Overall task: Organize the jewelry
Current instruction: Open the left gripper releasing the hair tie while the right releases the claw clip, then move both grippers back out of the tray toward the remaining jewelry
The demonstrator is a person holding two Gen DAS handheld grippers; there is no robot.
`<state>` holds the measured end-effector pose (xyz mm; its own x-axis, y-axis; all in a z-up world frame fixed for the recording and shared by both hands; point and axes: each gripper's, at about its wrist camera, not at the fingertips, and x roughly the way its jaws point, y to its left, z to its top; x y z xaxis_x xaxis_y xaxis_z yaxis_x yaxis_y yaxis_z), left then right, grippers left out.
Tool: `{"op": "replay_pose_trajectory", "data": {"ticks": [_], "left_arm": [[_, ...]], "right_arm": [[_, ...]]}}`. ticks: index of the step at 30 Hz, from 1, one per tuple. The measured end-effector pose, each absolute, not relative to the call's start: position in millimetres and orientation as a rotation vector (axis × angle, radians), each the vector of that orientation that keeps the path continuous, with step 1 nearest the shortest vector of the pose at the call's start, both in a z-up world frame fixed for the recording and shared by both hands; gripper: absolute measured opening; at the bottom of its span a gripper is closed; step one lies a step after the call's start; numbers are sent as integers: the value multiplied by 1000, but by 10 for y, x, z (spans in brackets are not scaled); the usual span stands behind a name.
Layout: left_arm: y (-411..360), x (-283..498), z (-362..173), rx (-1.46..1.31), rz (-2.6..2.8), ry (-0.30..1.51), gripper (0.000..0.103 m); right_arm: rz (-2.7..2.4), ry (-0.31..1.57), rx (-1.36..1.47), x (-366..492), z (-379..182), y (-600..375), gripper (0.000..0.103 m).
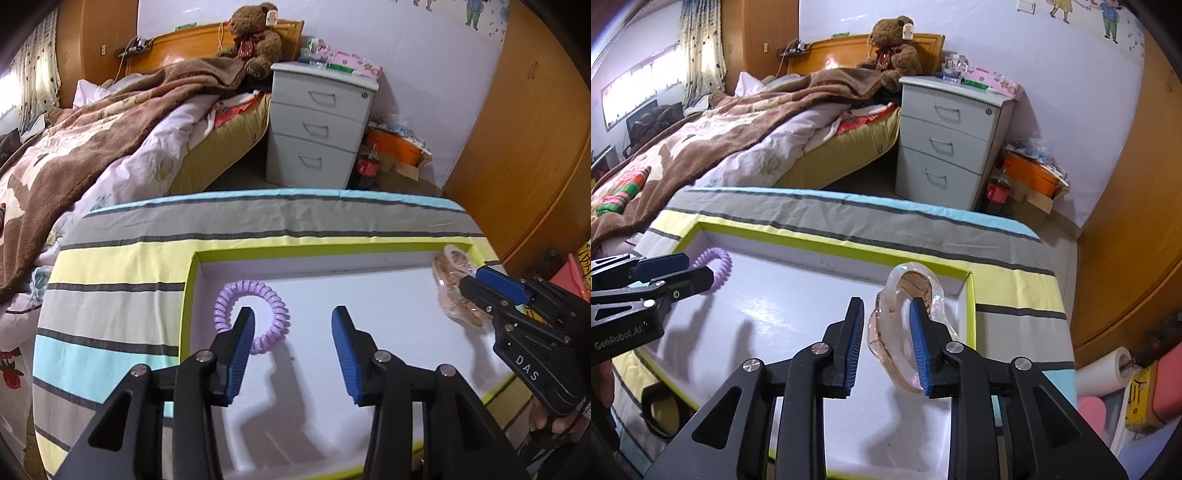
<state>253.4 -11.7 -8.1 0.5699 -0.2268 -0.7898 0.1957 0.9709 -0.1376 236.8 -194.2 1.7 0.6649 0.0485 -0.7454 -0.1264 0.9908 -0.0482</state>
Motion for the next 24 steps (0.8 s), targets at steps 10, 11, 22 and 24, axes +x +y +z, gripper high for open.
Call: {"op": "replay_pose_trajectory", "data": {"ticks": [10, 11, 22, 24], "left_arm": [[-67, 2137, 191, -57, -276, 862, 50], [-61, 2090, 210, -57, -276, 857, 50], [29, 1653, 324, -55, -285, 826, 50], [63, 1586, 342, -59, -288, 819, 51]], "right_arm": [[93, 718, -129, 1942, 356, -1780, 29], [93, 710, -134, 1905, 381, -1774, 29], [79, 636, -142, 1490, 597, -1692, 29], [79, 629, -143, 1427, 617, -1689, 29]]}}
